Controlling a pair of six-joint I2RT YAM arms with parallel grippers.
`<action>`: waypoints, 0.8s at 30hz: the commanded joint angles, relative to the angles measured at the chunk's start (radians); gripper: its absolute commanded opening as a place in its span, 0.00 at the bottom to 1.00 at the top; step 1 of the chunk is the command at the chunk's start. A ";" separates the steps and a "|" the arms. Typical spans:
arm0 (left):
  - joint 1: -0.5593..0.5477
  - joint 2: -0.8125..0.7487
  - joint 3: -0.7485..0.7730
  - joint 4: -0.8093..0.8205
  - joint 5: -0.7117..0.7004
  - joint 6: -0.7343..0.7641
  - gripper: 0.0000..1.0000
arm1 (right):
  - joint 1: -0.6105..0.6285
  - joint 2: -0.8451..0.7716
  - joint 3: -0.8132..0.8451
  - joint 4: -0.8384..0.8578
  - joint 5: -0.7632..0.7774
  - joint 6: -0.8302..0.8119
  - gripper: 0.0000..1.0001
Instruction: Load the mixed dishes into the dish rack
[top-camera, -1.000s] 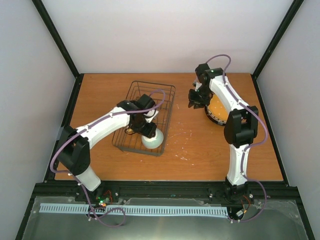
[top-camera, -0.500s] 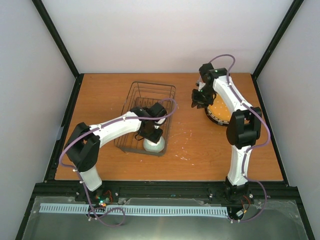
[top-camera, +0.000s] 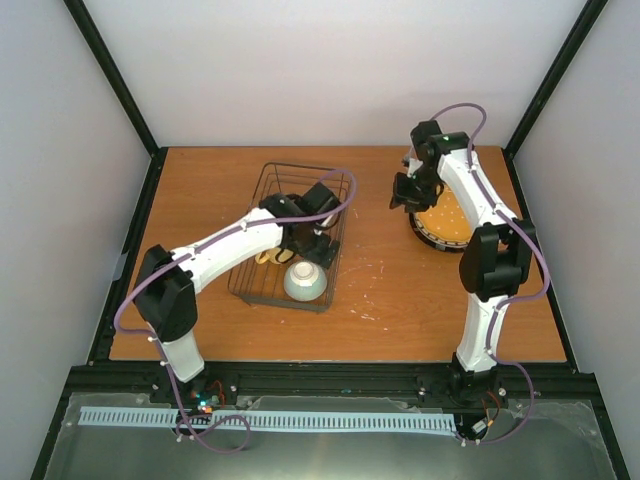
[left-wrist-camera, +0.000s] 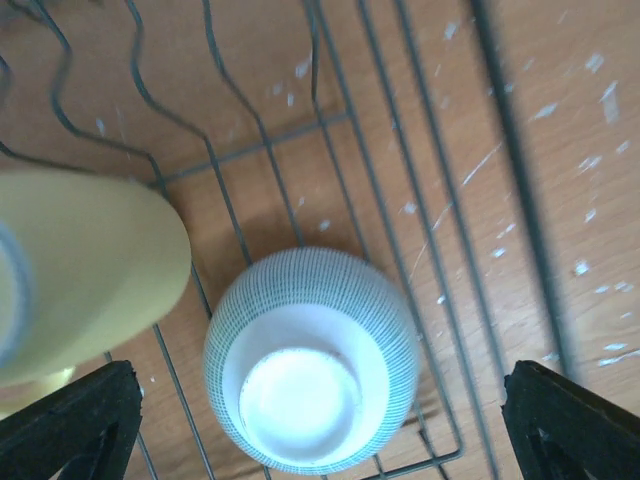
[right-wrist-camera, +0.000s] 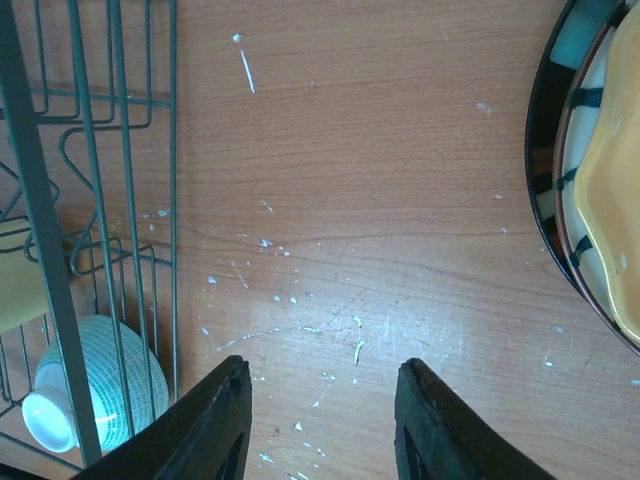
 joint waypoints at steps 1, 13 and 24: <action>-0.010 -0.041 0.191 -0.071 -0.028 -0.034 1.00 | -0.025 -0.045 0.048 -0.023 0.013 0.003 0.40; 0.369 -0.186 0.155 0.099 -0.001 -0.047 1.00 | -0.417 -0.188 -0.154 0.102 -0.125 0.120 0.34; 0.548 -0.245 -0.068 0.242 0.115 -0.070 1.00 | -0.514 -0.207 -0.264 0.092 0.159 0.088 0.34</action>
